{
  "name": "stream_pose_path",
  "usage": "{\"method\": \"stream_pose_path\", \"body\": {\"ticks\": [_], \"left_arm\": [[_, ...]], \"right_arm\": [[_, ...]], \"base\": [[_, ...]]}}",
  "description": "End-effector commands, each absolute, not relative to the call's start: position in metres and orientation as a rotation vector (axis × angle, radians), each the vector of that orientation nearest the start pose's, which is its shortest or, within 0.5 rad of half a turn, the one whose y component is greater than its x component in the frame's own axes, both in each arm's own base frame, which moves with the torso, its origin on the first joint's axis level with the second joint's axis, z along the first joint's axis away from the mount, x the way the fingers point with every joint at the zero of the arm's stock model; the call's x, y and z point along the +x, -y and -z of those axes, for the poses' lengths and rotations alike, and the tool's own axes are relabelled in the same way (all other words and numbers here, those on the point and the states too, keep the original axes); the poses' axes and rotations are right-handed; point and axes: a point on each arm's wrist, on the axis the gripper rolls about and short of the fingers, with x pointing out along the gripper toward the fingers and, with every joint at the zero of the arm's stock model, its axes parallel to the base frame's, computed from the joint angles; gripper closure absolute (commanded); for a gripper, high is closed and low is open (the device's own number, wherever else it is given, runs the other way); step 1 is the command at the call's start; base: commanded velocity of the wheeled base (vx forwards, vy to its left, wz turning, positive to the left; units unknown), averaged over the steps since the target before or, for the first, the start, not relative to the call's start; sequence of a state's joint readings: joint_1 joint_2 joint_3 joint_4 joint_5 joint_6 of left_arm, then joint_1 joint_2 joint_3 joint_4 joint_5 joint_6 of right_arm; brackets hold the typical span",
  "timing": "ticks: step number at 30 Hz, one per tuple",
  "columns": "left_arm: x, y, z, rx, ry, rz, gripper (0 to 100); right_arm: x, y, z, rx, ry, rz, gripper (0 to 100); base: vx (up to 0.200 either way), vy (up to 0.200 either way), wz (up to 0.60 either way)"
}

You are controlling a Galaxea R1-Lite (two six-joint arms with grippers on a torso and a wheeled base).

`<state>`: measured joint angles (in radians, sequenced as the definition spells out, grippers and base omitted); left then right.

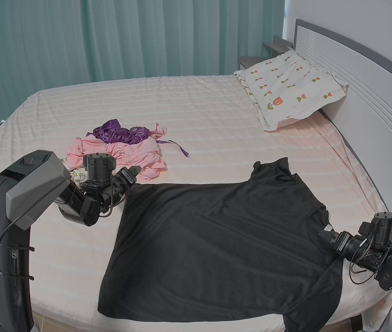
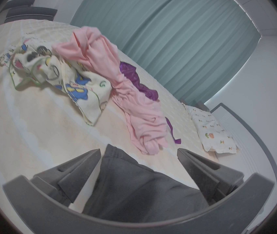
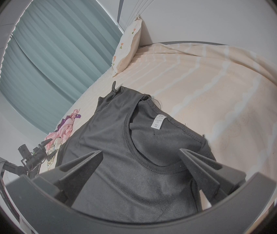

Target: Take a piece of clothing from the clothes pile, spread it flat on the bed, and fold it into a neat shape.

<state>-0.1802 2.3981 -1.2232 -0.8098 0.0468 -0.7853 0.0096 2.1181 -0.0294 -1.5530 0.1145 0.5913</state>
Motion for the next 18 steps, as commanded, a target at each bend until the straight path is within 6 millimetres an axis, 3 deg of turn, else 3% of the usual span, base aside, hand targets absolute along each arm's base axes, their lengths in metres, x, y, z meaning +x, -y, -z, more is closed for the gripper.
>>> {"method": "stream_pose_path", "body": {"ticks": [1,18], "left_arm": [[0.4571,0.0911,-0.0115,-0.722,-0.429,-0.018,0],[0.4608,0.0919,-0.0094,-0.662,-0.409,-0.067,0]], "right_arm": [[0.2238,-0.0070,-0.0137,0.605,-0.557,0.032,0],[0.2238,-0.0073,-0.0132,0.604,-0.560,0.035,0]], "base": [[0.000,0.000,0.00],[0.000,0.000,0.00]]}}
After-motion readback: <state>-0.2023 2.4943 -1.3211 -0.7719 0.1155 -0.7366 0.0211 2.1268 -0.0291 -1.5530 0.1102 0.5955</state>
